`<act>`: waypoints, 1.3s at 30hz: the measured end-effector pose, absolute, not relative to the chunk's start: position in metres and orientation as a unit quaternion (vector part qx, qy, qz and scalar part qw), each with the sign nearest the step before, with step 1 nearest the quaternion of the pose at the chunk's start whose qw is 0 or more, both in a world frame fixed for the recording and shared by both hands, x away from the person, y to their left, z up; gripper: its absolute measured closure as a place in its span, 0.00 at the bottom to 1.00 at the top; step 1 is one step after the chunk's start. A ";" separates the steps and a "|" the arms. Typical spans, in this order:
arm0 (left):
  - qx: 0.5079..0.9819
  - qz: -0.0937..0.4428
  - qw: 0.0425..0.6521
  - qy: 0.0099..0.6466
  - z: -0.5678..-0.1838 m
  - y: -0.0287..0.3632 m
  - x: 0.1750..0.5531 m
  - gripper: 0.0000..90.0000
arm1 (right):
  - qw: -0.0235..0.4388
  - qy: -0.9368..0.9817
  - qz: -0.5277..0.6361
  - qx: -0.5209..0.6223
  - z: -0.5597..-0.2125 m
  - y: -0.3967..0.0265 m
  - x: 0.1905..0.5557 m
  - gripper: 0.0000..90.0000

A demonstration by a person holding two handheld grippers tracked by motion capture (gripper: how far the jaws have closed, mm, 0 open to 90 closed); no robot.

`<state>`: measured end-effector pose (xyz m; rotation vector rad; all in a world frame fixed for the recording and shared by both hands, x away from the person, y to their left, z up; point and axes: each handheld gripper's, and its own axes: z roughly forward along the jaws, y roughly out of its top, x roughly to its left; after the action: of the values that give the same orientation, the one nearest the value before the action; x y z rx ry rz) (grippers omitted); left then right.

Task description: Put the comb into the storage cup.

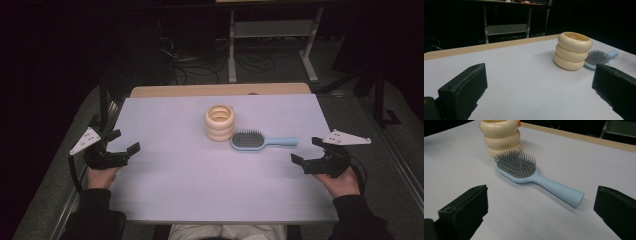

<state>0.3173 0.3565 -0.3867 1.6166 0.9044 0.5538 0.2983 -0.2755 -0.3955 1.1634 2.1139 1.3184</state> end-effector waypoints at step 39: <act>0.684 0.240 0.564 0.394 -0.388 0.358 0.316 0.00 | 0.190 0.802 0.425 0.375 -0.352 -0.269 0.336 0.00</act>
<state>0.3164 0.3579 -0.3879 1.6100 0.9273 0.5650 0.3363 -0.2687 -0.3522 1.0540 2.2533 1.1929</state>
